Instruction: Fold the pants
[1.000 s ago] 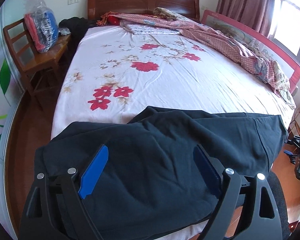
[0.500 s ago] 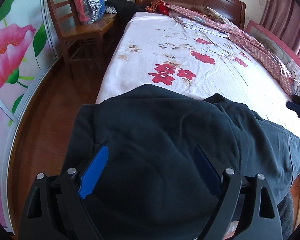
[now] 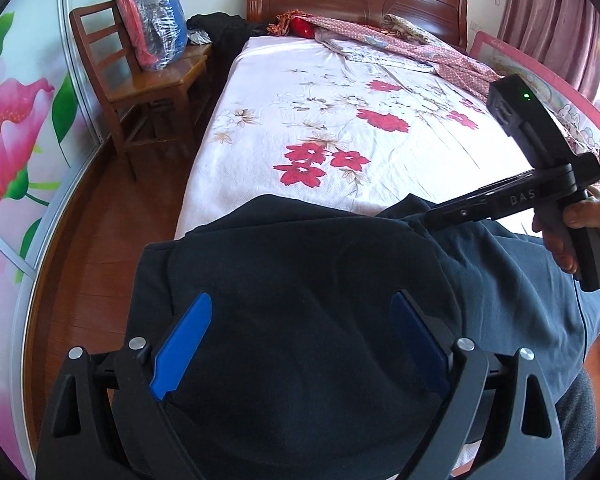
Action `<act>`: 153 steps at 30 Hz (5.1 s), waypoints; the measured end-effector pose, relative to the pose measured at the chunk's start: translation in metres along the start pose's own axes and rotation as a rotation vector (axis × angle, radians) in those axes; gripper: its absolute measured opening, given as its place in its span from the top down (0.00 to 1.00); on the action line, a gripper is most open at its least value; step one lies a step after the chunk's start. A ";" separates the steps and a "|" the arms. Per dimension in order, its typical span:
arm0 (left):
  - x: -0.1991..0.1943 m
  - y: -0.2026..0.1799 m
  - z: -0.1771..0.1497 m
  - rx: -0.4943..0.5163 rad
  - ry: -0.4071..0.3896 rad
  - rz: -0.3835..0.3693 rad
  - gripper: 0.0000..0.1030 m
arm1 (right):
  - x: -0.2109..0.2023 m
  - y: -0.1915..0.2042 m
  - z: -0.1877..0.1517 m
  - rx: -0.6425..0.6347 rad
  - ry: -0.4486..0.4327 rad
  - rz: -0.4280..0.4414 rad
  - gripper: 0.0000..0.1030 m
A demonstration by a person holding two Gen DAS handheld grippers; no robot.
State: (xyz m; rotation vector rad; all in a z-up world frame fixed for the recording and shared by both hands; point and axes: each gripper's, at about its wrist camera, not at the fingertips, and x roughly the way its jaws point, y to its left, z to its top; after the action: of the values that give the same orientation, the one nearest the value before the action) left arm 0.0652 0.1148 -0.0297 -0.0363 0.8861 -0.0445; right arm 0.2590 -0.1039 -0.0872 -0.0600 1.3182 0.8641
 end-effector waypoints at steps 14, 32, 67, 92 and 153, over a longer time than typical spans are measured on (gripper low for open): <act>0.000 0.029 0.011 -0.039 -0.016 0.054 0.11 | -0.048 0.044 0.026 -0.215 -0.086 -0.063 0.92; 0.010 0.053 0.023 -0.005 -0.020 0.158 0.10 | -0.072 -0.010 0.028 -0.033 -0.179 -0.114 0.77; 0.029 -0.052 0.058 0.119 0.009 0.009 0.10 | -0.104 -0.074 -0.093 -0.190 -0.018 -0.445 0.98; 0.065 0.010 0.015 0.162 0.093 0.154 0.10 | -0.266 -0.142 -0.384 1.012 -0.706 -0.418 0.56; -0.031 0.090 -0.063 -0.333 0.120 0.025 0.10 | -0.252 -0.231 -0.471 1.298 -0.783 -0.399 0.85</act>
State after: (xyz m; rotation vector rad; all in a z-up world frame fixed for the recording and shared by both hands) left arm -0.0007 0.2052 -0.0501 -0.3363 1.0061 0.1258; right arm 0.0106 -0.6302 -0.1081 0.9103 0.8462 -0.4055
